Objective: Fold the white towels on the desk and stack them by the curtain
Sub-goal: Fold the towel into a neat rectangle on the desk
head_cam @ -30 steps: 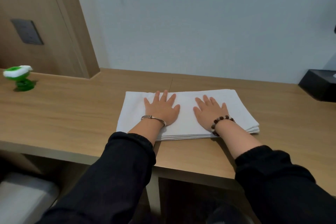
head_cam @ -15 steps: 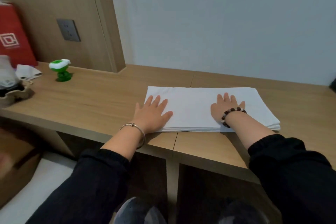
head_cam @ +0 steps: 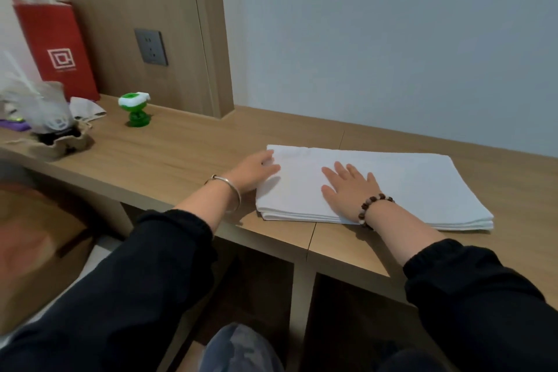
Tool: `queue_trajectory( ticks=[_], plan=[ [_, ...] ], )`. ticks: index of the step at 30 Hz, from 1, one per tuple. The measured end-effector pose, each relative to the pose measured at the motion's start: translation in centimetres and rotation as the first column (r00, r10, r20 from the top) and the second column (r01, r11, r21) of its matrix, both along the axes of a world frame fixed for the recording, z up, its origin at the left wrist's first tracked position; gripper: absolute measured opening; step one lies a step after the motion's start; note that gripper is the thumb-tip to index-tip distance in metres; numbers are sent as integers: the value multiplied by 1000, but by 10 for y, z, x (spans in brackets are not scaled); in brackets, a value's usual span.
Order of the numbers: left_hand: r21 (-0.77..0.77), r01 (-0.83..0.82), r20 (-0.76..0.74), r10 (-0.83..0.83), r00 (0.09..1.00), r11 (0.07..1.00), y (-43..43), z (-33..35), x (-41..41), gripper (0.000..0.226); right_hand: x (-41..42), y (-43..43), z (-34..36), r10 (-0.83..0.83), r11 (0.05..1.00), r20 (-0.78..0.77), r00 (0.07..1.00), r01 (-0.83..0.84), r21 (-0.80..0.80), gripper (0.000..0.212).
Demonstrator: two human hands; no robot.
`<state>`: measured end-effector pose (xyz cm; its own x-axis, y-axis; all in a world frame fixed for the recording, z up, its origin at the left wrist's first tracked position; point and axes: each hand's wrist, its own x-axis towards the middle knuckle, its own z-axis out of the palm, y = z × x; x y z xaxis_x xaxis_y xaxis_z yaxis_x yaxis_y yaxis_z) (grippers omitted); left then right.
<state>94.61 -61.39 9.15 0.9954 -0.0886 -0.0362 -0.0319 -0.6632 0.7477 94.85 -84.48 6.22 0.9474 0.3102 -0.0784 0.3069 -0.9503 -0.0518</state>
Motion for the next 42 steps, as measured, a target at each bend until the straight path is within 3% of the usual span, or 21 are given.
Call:
queue_trajectory(
  ticks=[2,4,5,8,14,21,23,27,32,37,42],
  plan=[
    [-293,-202,-39,200,979,934,-2,6,18,46,1,-5,-2,24,1000,0,1000,-24,9,57],
    [-483,-332,-149,297,943,811,-6,9,29,22,3,-10,-3,52,999,-1,999,-52,4,56],
    [-533,-390,-202,335,920,751,-6,9,34,7,4,-11,-3,63,998,-2,998,-63,-1,56],
    [-577,-481,-317,361,877,661,1,7,35,19,6,-13,-4,71,997,-1,998,-71,-10,56],
    [-478,-363,-370,192,909,800,10,5,13,11,4,-11,-2,61,998,-1,998,-61,-23,55],
    [-372,-180,-551,-61,832,911,15,22,-30,18,1,-10,1,52,998,-2,999,-52,-36,55],
    [-428,-193,-565,-95,819,883,13,23,-39,15,1,-9,2,46,998,-6,999,-46,-39,55],
    [-620,-343,-574,-110,812,705,3,20,-48,10,1,-8,1,38,999,-2,999,-38,-38,55],
    [-603,-363,-597,-101,796,710,-1,16,-57,11,-1,-8,3,39,999,-19,999,-40,-36,55],
    [-453,-286,-537,-2,843,844,0,17,-60,6,-9,-3,12,40,999,-7,999,-40,9,52],
    [-181,-129,-401,47,915,975,0,20,-64,18,-41,20,23,237,895,113,965,-262,360,30]
  ],
)
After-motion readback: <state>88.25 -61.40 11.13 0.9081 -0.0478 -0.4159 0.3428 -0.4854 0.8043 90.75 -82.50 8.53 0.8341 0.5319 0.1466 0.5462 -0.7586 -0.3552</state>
